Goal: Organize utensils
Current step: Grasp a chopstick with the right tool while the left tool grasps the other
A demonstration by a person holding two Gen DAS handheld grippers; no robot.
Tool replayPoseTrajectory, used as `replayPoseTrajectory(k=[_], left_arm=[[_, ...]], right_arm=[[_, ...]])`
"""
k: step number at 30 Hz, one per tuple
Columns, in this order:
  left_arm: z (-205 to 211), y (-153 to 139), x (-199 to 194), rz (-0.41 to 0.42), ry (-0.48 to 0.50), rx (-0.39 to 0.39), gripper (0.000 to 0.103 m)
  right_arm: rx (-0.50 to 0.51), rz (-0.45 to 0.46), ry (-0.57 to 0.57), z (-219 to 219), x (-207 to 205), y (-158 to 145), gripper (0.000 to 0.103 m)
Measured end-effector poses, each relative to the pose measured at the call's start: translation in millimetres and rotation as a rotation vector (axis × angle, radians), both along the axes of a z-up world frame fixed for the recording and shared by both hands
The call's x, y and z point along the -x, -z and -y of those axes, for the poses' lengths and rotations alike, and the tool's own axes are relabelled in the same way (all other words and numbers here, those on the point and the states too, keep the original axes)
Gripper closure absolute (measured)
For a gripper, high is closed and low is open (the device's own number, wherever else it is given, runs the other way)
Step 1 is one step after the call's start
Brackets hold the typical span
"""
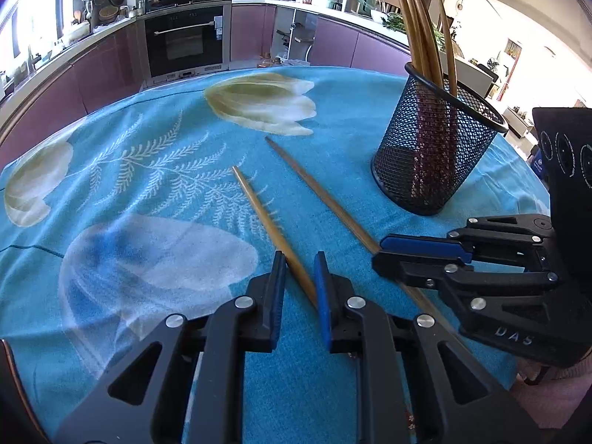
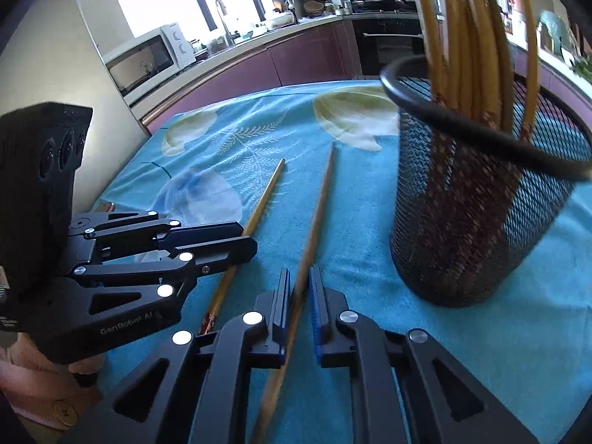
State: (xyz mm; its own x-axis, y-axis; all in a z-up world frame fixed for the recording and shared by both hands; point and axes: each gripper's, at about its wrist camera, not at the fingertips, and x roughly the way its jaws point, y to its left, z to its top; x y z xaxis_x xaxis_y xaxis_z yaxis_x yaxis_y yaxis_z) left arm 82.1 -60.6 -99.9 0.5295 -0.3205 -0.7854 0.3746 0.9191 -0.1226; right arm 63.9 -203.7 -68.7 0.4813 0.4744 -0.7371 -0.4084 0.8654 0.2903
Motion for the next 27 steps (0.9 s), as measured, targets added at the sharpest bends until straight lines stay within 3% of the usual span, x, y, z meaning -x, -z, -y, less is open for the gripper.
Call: replayPoseTrajectory(k=[9,17,22,27], left_arm=[[0,-1,11,-0.007,0.010,-0.004,0.089],[1,0,6,-0.015,0.003,-0.007,0.085],[2,0,-1,-0.016,-0.002,-0.006,0.086],[4,0,-4,-0.015,-0.006,-0.011,0.087]], right_arm=[[0.002,-0.029,0.001,12,19,-3,0.096],[0.099,0.043,-0.022,-10,9,-7,0.079],[0.123,0.061,-0.031,-18,0,-5,0.079],[0.113,0.056,-0.012,-14,-4,-4,0.092]])
